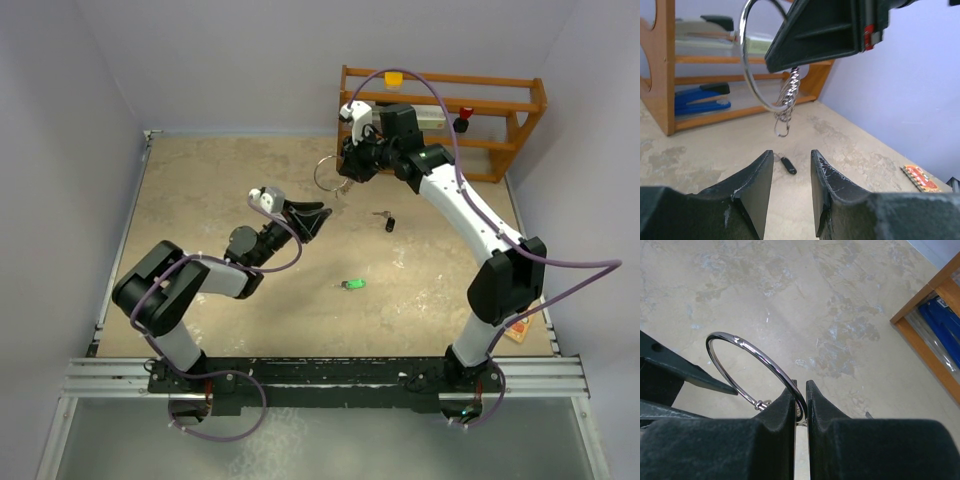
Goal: Put the keys on the keyring
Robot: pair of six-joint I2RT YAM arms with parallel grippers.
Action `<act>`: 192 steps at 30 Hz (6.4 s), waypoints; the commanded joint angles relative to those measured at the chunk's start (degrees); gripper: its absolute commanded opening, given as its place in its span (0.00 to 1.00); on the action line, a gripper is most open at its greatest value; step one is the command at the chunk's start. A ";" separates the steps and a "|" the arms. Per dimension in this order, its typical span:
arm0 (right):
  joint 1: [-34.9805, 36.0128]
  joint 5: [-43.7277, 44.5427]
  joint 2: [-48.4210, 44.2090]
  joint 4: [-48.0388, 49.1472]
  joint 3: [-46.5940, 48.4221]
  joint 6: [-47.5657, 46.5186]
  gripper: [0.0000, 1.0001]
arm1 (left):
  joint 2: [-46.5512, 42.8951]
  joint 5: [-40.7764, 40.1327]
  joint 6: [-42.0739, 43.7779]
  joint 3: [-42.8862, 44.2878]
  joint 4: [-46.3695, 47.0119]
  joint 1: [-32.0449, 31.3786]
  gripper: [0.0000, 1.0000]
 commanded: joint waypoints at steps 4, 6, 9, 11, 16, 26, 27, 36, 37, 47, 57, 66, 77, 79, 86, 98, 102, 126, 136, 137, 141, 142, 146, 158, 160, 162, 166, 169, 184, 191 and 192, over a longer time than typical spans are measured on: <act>0.27 -1.66 -3.35 1.11 0.30 -1.49 0.00 | 1.64 3.75 0.17 1.01 11.16 0.38 0.33; 0.27 -2.24 -3.55 1.22 0.17 -1.47 0.00 | 2.30 4.27 0.01 1.52 11.51 0.38 0.33; 0.27 -3.18 -3.94 1.64 -0.16 -1.59 0.00 | 2.98 4.82 -0.28 2.04 12.10 0.38 0.33; 0.27 -4.03 -4.21 1.86 -0.55 -1.65 0.00 | 3.47 5.18 -0.33 2.38 12.20 0.38 0.33; 0.27 -5.73 -5.01 2.86 -1.88 -2.32 0.00 | 4.06 5.40 -0.03 2.60 13.10 0.38 0.32; 0.36 -10.10 -6.29 6.82 -5.84 -3.33 0.00 | 4.52 3.83 0.77 0.58 17.52 0.39 0.32; 0.44 -10.53 -6.36 7.01 -6.05 -3.45 0.00 | 4.39 3.74 0.75 0.45 17.79 0.38 0.32; 0.71 -13.15 -5.69 7.26 -6.64 -4.55 0.00 | 2.35 4.10 0.50 -0.72 18.24 0.39 0.31; 0.71 -13.31 -5.62 7.17 -6.64 -4.56 0.00 | 2.13 4.22 0.55 -0.70 18.06 0.40 0.31; 1.05 -14.12 -5.03 6.64 -6.55 -5.25 0.00 | 0.62 4.71 0.60 -0.24 17.19 0.37 0.30; 1.42 -14.18 -4.65 6.19 -6.20 -5.58 0.00 | -0.22 4.80 0.77 0.59 15.73 0.38 0.29; 1.45 -14.22 -4.71 5.93 -6.11 -5.89 0.00 | 0.36 4.78 0.73 1.23 15.35 0.38 0.27; 1.59 -14.12 -4.71 5.80 -5.98 -5.98 0.00 | 0.96 4.83 0.56 1.96 15.38 0.38 0.27; 1.58 -14.10 -4.70 5.76 -6.02 -5.97 0.00 | 1.02 4.81 0.54 2.06 15.38 0.33 0.27; 1.59 -14.10 -4.80 5.66 -6.02 -6.04 0.00 | 1.25 4.91 0.60 2.58 15.12 0.37 0.27; 1.59 -13.98 -4.97 5.71 -5.94 -6.12 0.00 | 1.45 4.99 0.63 2.75 14.68 0.34 0.25; 1.54 -13.99 -4.98 5.71 -5.91 -6.13 0.00 | 1.85 4.98 0.60 2.93 14.60 0.38 0.25; 1.59 -13.94 -5.07 5.62 -5.99 -6.20 0.00 | 3.34 4.58 0.76 3.65 14.41 0.38 0.17; 1.57 -13.71 -4.98 5.67 -5.98 -6.24 0.00 | 2.36 4.27 1.34 3.70 13.19 0.37 0.00; 1.59 -13.67 -4.96 5.69 -6.01 -6.23 0.00 | 2.27 4.31 1.32 3.60 13.22 0.38 0.00; 1.59 -13.64 -4.90 5.70 -5.98 -6.20 0.00 | 1.87 4.00 1.31 3.56 12.60 0.38 0.00; 1.59 -13.49 -4.74 5.63 -5.94 -6.06 0.00 | 1.62 3.81 1.23 3.56 12.24 0.38 0.00; 1.59 -13.60 -3.83 5.07 -5.31 -5.54 0.00 | 0.03 2.59 0.52 3.78 9.18 0.38 0.00; 1.57 -14.62 1.41 1.95 2.06 0.77 0.00 | -7.95 -6.54 -6.11 6.78 -7.32 0.29 0.00; 1.59 -14.99 2.78 0.60 4.05 2.04 0.00 | -9.41 -7.95 -7.26 7.46 -10.46 0.29 0.00; 1.55 -15.73 4.06 -0.60 5.97 3.30 0.00 | -11.01 -10.48 -9.04 8.31 -13.97 0.29 0.00; 1.55 -16.52 5.80 -2.05 8.73 4.97 0.00 | -13.47 -14.96 -12.59 11.08 -22.90 0.29 0.00; 1.58 -17.67 6.58 -2.39 9.77 6.06 0.00 | -14.51 -17.03 -14.57 12.81 -28.06 0.29 0.00; 1.59 -20.64 11.64 -7.78 17.12 6.86 0.00 | -14.38 -14.71 -16.52 15.28 -31.82 0.29 0.00; 1.59 -21.10 11.90 -8.10 17.08 6.48 0.00 | -13.76 -12.89 -14.98 16.14 -32.32 0.29 0.01; 1.59 -21.23 11.96 -8.22 17.13 6.42 0.00 | -13.65 -12.69 -14.34 16.32 -32.60 0.29 0.01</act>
